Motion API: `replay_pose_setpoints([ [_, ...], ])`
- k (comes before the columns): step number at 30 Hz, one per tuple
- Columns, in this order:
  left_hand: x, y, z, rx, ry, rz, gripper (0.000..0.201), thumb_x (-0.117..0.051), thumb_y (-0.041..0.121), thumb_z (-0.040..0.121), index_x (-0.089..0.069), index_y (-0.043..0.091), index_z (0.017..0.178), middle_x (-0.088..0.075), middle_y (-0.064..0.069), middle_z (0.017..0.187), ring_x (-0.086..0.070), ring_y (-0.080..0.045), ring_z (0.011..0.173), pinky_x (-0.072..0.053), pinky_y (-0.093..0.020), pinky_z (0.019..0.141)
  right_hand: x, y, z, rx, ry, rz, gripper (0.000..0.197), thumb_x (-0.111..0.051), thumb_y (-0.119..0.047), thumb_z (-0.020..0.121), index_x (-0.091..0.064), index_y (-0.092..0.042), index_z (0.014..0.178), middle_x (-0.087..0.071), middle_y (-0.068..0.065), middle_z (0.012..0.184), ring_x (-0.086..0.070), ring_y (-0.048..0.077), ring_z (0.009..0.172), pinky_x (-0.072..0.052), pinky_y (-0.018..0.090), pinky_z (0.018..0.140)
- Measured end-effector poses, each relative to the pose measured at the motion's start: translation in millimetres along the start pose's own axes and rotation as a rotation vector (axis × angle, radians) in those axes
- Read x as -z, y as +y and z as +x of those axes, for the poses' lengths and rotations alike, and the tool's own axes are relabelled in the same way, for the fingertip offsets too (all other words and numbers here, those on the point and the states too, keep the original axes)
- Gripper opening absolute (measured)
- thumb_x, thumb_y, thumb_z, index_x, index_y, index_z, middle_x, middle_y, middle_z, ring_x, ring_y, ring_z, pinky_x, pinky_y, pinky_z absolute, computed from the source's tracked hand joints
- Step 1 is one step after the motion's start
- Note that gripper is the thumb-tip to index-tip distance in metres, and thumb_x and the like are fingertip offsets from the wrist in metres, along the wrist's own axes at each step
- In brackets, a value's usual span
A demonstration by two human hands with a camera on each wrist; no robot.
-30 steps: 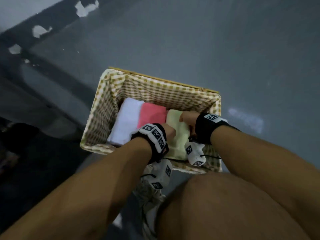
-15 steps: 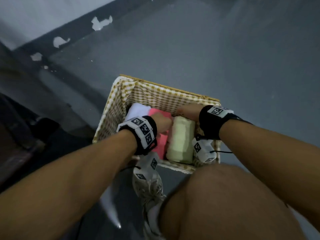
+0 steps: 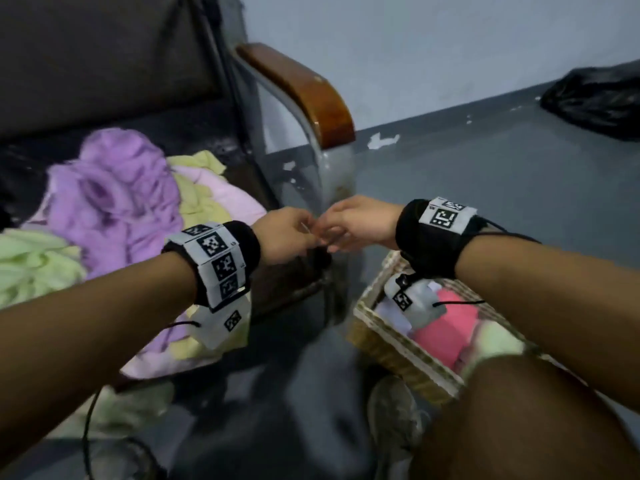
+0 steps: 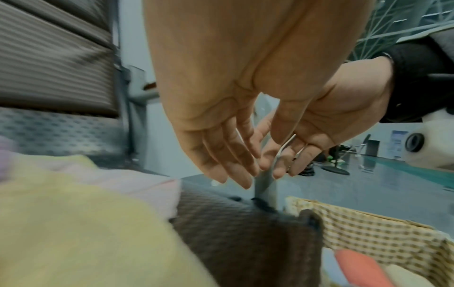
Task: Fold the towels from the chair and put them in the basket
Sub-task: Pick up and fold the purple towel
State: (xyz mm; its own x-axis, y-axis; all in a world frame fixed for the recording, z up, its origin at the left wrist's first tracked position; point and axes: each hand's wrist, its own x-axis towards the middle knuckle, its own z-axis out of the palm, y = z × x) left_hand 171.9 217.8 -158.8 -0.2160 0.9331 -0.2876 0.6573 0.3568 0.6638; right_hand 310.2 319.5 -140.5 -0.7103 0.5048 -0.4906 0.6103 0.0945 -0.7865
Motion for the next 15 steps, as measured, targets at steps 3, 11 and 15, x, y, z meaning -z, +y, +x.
replay_pose_setpoints([
  [3,36.6,-41.4,-40.7,0.072,0.088,0.016,0.014,-0.064,0.027,0.090,-0.066,0.018,0.100,-0.075,-0.005,0.093,-0.071,-0.023,0.091,-0.054,-0.038,0.088,-47.6,-45.9,18.4,0.061,-0.088,-0.060,0.017,-0.059,-0.022,0.096,-0.068,-0.011,0.105,-0.067,0.009,0.097,-0.062,0.021,0.085,-0.047,0.031,0.077],
  [11,79.4,-138.3,-109.1,0.244,0.202,0.186,0.033,-0.061,0.033,0.093,-0.062,0.020,0.123,-0.064,-0.002,0.126,-0.057,-0.022,0.115,-0.044,-0.029,0.095,-140.6,-113.1,67.0,0.159,-0.115,-0.295,0.032,-0.056,-0.023,0.098,-0.064,-0.006,0.123,-0.066,0.005,0.106,-0.061,0.020,0.093,-0.051,0.034,0.082],
  [15,76.6,-182.0,-102.4,0.424,0.233,0.269,0.062,-0.066,0.042,0.087,-0.047,0.014,0.139,-0.057,-0.014,0.133,-0.054,-0.032,0.120,-0.047,-0.035,0.096,-169.2,-96.1,96.6,0.202,-0.108,-0.452,0.029,-0.060,-0.027,0.095,-0.069,-0.012,0.118,-0.064,-0.003,0.092,-0.062,0.018,0.090,-0.052,0.031,0.081],
])
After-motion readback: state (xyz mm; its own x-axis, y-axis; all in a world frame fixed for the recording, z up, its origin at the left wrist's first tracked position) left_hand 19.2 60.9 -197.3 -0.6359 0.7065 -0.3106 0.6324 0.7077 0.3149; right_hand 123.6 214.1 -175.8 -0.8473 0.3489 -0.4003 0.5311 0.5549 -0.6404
